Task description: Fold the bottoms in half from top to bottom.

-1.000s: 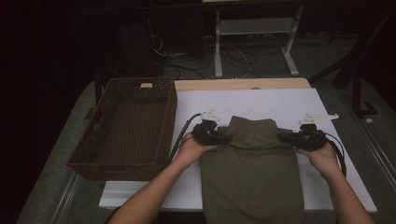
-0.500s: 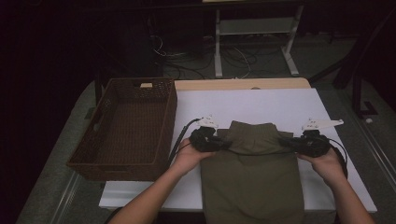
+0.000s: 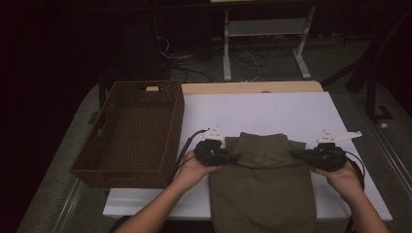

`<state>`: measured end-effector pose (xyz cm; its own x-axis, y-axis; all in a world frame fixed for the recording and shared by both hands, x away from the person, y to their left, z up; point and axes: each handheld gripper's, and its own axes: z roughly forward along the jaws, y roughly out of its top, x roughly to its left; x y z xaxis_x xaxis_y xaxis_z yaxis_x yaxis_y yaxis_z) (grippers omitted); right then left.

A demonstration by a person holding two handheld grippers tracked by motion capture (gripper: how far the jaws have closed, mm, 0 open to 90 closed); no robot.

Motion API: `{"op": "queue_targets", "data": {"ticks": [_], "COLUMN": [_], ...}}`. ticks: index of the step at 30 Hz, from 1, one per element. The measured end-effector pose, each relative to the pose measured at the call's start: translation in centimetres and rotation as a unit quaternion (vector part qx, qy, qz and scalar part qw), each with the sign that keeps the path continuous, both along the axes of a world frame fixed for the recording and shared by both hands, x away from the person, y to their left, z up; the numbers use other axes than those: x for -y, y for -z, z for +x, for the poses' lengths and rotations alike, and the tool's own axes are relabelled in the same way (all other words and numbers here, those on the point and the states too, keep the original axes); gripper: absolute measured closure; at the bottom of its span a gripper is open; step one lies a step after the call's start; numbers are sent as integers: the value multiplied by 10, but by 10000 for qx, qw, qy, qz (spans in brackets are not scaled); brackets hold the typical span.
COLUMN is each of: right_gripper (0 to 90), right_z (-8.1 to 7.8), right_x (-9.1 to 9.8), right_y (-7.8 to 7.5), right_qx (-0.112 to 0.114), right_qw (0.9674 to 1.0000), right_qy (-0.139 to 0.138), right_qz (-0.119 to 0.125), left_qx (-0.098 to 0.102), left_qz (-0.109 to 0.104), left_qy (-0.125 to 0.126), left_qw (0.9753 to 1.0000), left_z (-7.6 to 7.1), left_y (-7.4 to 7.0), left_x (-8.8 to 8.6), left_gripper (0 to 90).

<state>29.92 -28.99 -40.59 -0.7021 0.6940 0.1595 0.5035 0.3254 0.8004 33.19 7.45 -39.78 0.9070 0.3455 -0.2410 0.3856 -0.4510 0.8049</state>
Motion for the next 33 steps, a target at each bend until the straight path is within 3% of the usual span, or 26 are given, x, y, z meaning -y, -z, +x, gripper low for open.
{"op": "queue_targets", "data": {"ticks": [14, 33], "right_gripper": [868, 868], "right_z": [-28, -66], "right_x": [-2, -6], "right_y": [1, 4], "right_qx": [15, -48], "right_qw": [9998, 9983], "right_qy": [-192, -587], "right_qz": [-19, -22], "left_qx": [-38, -253], "left_qz": [-2, 43], "left_qy": [217, 537], "left_qw": [9998, 9982], "left_z": [-25, -60], "left_y": [-2, 4], "left_x": [-5, -14], "left_gripper": [831, 831]}}
